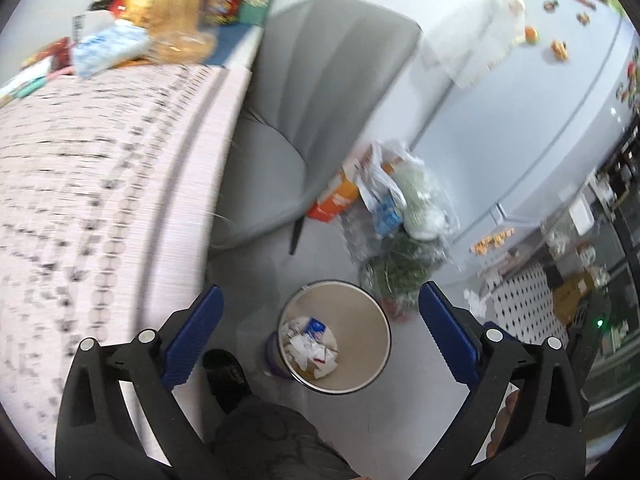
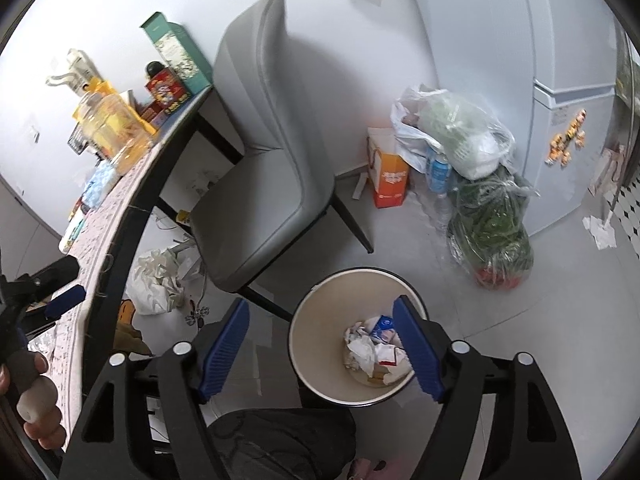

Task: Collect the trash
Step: 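Move both tools back over the table toward the plastic bottle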

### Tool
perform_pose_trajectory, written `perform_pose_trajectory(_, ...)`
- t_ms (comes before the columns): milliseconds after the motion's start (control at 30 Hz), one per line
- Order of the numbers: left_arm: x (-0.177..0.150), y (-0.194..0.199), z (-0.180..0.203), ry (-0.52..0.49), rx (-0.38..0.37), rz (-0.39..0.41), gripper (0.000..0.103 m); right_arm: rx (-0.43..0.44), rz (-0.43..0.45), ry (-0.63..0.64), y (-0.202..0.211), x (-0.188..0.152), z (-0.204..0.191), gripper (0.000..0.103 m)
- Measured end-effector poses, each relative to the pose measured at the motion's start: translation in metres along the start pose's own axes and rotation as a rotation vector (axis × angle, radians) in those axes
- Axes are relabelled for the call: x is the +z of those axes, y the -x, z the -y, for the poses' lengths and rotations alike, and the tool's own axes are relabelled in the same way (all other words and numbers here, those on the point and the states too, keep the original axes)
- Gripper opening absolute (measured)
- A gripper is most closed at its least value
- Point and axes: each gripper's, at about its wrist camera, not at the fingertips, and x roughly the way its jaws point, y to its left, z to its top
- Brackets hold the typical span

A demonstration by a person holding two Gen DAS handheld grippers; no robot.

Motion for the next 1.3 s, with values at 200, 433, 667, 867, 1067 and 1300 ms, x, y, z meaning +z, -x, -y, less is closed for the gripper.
perform_pose_trajectory(200, 0.003, 0.04, -0.027, 0.054, 0.036, 0.08, 0.097, 0.055, 0.03, 0.041, 0.013, 0.001, -0.037, 0.089)
perform_pose_trajectory(433, -0.004, 0.086, -0.067, 0.108, 0.052, 0.159, 0.097, 0.1, 0.033, 0.121, 0.022, -0.002, -0.093, 0.094)
perform_pose_trajectory(667, -0.016, 0.124, -0.11, 0.167, 0.076, 0.224, 0.097, 0.15, 0.013, 0.215, 0.023, -0.013, -0.157, 0.095)
perform_pose_trajectory(867, -0.031, 0.154, -0.154, 0.233, 0.109, 0.274, 0.097, 0.201, -0.02, 0.315, 0.023, -0.032, -0.216, 0.095)
perform_pose_trajectory(1067, -0.05, 0.184, -0.2, 0.325, 0.139, 0.323, 0.097, 0.242, -0.051, 0.397, 0.023, -0.049, -0.265, 0.095)
perform_pose_trajectory(1300, -0.074, 0.212, -0.246, 0.419, 0.185, 0.368, 0.097, 0.294, -0.08, 0.499, 0.023, -0.07, -0.331, 0.095)
